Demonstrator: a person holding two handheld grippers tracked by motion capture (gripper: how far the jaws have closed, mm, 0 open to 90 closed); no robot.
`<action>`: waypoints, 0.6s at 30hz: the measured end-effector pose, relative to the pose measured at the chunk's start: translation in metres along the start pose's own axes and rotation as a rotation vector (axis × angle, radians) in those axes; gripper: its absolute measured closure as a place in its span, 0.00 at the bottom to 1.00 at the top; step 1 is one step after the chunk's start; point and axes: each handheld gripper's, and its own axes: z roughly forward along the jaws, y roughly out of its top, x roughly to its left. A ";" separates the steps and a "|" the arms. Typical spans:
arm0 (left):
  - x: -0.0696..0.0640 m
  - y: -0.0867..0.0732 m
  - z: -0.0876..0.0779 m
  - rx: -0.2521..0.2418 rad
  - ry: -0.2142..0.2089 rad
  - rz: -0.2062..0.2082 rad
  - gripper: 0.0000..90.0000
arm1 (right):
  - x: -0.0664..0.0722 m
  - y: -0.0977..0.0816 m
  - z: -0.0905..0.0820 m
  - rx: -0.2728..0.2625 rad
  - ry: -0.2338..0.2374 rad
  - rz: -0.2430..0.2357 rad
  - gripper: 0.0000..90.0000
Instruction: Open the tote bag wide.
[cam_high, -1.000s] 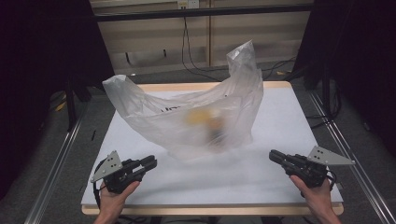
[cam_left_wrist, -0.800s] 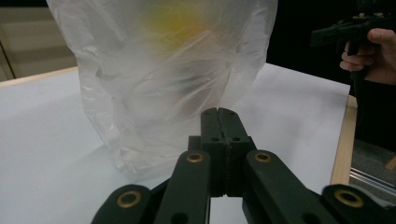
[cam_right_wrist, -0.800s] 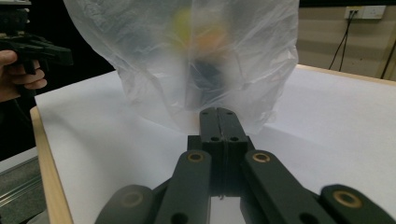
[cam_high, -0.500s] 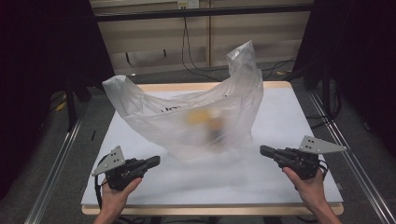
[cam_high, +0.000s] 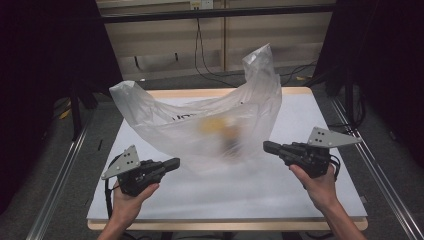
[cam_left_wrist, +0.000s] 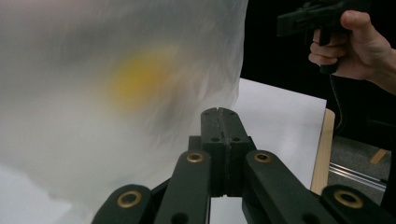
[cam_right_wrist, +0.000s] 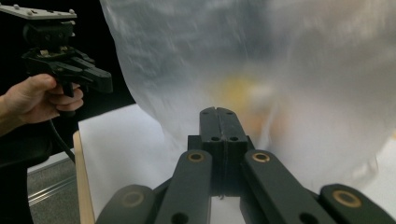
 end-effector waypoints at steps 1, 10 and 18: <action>0.000 0.005 0.001 -0.003 0.000 0.007 1.00 | 0.001 0.005 0.001 -0.003 0.005 -0.003 1.00; -0.003 0.048 0.002 -0.077 -0.009 0.043 1.00 | 0.011 0.052 0.009 -0.046 0.041 -0.058 1.00; 0.004 0.083 0.005 -0.128 -0.025 0.071 1.00 | 0.016 0.096 0.029 -0.069 0.068 -0.097 1.00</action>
